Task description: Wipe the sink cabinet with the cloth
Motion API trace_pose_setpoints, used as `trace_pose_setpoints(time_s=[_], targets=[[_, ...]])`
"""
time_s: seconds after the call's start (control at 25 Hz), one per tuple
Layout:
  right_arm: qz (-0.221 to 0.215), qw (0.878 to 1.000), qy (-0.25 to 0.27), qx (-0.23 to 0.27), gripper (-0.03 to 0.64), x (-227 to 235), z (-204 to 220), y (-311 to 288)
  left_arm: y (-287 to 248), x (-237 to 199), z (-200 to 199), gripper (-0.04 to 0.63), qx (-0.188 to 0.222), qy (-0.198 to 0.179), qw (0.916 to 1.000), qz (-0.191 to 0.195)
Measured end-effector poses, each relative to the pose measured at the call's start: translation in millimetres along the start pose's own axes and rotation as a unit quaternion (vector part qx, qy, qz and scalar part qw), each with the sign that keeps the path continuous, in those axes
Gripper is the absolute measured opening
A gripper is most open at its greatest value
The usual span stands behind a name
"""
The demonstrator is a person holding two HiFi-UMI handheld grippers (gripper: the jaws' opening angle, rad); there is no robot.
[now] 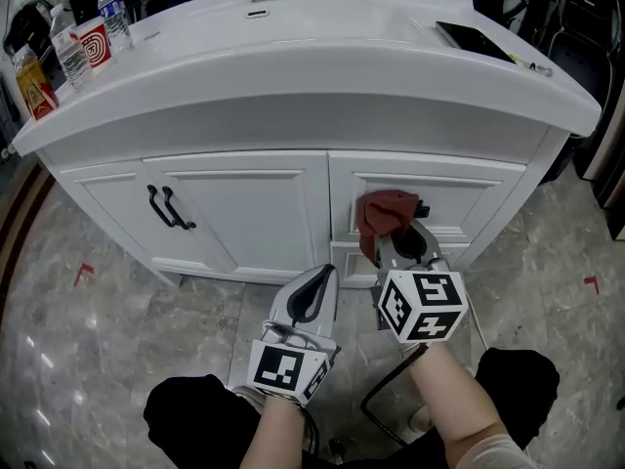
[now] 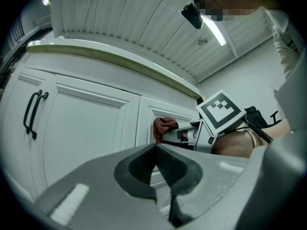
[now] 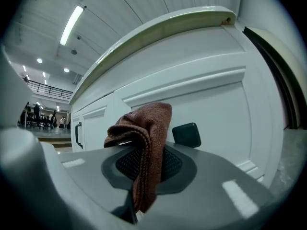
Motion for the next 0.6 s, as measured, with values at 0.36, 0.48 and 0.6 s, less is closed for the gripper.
trace_pose_setpoints(time_s=[0.36, 0.48, 0.6], targets=[[0.016, 1.000, 0.019, 0.003, 0.080, 9.8, -3.9, 17.3, -14.4, 18.7, 4.7, 0.000, -0.005, -0.003, 0.9997, 0.025], [0.028, 0.999, 0.020, 0.013, 0.080, 19.6, -9.8, 29.7, -20.4, 27.4, 5.3, 0.000, -0.004, -0.003, 0.9994, 0.036], [0.037, 0.999, 0.016, 0.017, 0.081, 31.1, -13.7, 41.1, -24.9, 35.4, 6.9, 0.000, -0.003, -0.001, 0.9990, 0.044]])
Point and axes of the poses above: the fingertips, and each gripper's own axes: y backward along the fingers, x to its right, z out of its underside, the point moved 5 cm from there along y, backward along the fingers, and after that the axes turned 1 degree about y, right-handed, at the moved point
